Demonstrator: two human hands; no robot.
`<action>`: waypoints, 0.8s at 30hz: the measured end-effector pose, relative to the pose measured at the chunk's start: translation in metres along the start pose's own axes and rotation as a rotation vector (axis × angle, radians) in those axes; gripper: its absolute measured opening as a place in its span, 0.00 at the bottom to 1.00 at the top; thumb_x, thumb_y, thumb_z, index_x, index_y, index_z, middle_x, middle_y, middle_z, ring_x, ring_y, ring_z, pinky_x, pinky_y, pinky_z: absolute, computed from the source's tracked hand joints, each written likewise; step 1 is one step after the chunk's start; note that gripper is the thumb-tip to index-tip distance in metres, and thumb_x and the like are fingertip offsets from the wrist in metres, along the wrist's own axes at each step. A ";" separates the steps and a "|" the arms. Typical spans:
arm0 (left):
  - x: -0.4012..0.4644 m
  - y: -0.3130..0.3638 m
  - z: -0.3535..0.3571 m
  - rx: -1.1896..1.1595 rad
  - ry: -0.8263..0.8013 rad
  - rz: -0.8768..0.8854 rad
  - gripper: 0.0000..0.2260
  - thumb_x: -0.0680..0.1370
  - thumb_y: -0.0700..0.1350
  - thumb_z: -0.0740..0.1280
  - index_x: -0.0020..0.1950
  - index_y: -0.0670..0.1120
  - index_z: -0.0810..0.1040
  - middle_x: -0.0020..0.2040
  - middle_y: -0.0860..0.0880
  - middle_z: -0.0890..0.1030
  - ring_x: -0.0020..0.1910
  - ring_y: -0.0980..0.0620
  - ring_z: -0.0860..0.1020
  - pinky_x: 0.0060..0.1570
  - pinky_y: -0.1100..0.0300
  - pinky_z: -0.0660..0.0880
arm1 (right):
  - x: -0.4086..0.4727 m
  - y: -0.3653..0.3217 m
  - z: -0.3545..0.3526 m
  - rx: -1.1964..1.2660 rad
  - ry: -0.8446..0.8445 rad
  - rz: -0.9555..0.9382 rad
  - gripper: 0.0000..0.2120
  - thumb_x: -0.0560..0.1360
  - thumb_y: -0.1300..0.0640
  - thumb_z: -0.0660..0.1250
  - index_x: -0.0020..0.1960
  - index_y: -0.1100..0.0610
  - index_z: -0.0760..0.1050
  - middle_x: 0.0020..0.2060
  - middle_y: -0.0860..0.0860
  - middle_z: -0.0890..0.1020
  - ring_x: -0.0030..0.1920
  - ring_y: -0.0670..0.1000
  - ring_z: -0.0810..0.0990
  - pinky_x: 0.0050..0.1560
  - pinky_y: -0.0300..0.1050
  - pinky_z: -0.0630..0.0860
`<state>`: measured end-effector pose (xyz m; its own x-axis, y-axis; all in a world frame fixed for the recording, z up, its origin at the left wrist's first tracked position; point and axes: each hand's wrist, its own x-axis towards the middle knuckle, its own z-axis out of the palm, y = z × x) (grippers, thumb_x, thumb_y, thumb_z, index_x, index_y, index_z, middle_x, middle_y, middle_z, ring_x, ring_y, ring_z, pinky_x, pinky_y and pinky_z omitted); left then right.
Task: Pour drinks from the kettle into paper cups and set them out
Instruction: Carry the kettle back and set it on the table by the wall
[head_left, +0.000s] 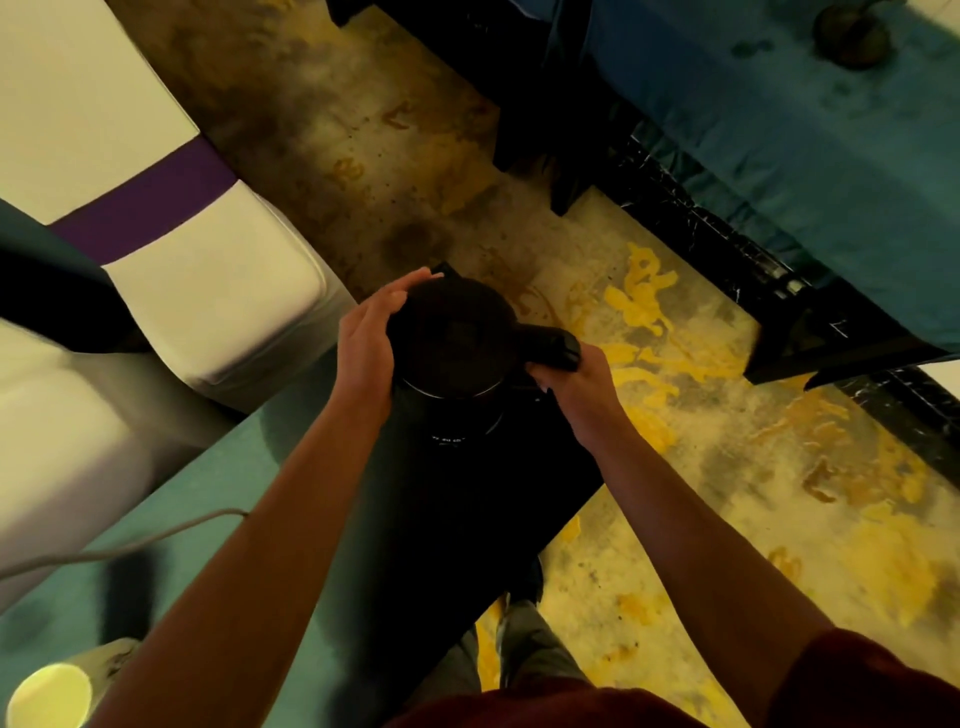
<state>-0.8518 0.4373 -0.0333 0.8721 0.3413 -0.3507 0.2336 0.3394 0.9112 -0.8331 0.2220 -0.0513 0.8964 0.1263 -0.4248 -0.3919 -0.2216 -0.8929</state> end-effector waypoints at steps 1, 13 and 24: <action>-0.003 0.004 0.003 0.000 -0.001 0.021 0.17 0.79 0.42 0.57 0.60 0.41 0.83 0.58 0.42 0.84 0.61 0.45 0.81 0.60 0.55 0.76 | -0.005 -0.003 -0.002 0.005 0.003 -0.006 0.16 0.74 0.75 0.66 0.42 0.55 0.79 0.23 0.39 0.79 0.27 0.36 0.77 0.33 0.31 0.73; -0.066 0.073 0.055 -0.009 0.009 0.221 0.17 0.80 0.37 0.55 0.55 0.39 0.83 0.49 0.47 0.87 0.53 0.50 0.84 0.52 0.61 0.78 | -0.064 -0.057 -0.048 0.109 0.096 -0.211 0.12 0.67 0.69 0.68 0.31 0.54 0.74 0.20 0.42 0.74 0.23 0.40 0.71 0.28 0.35 0.69; -0.137 0.115 0.141 -0.126 -0.178 0.132 0.18 0.80 0.38 0.54 0.62 0.40 0.80 0.57 0.42 0.85 0.58 0.43 0.83 0.60 0.49 0.77 | -0.134 -0.078 -0.128 0.223 0.282 -0.324 0.16 0.71 0.74 0.67 0.32 0.56 0.74 0.22 0.46 0.72 0.25 0.46 0.70 0.34 0.45 0.68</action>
<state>-0.8839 0.3061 0.1495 0.9561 0.2338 -0.1765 0.0669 0.4123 0.9086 -0.8966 0.0983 0.0943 0.9888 -0.1190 -0.0899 -0.0903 0.0024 -0.9959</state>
